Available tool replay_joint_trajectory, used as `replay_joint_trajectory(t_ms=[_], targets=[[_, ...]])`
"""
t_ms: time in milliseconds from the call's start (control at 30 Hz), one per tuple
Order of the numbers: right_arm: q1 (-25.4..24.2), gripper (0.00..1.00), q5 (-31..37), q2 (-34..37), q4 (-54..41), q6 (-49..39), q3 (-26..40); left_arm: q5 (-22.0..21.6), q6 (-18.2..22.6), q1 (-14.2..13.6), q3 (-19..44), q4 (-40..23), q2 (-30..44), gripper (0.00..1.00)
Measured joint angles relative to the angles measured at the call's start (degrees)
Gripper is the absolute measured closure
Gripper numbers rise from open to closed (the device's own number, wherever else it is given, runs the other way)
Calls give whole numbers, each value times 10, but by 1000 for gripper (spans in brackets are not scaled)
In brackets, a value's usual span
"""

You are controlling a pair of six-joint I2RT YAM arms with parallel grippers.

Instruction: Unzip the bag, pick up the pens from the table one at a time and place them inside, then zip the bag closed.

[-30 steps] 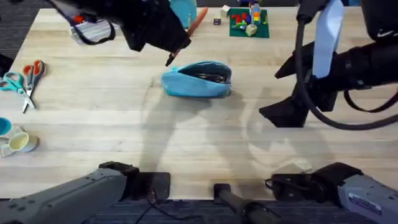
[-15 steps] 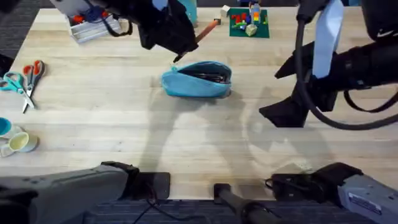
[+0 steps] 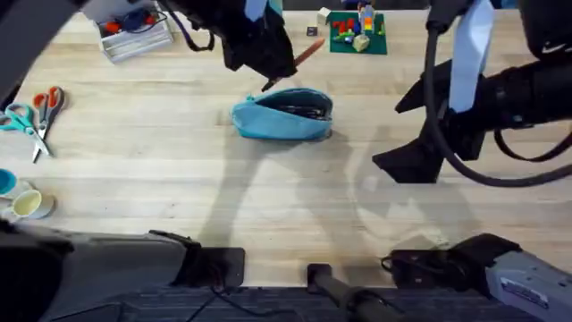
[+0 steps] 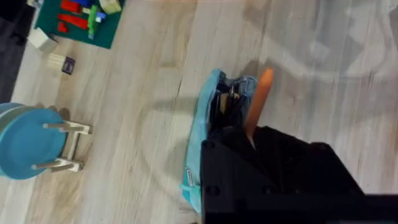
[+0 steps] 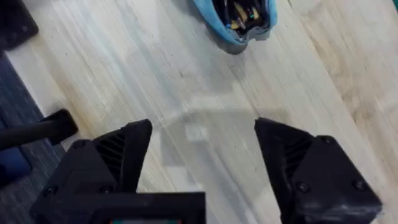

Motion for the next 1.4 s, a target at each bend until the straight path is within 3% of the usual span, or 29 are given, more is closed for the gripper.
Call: replay_joint_trajectory(t_ms=[1100, 1400], targets=[[0, 4, 0, 0, 0, 0, 0, -18, 0, -1, 0, 6, 137, 959], [0, 4, 0, 0, 0, 0, 0, -42, 0, -1, 0, 5, 167, 958]])
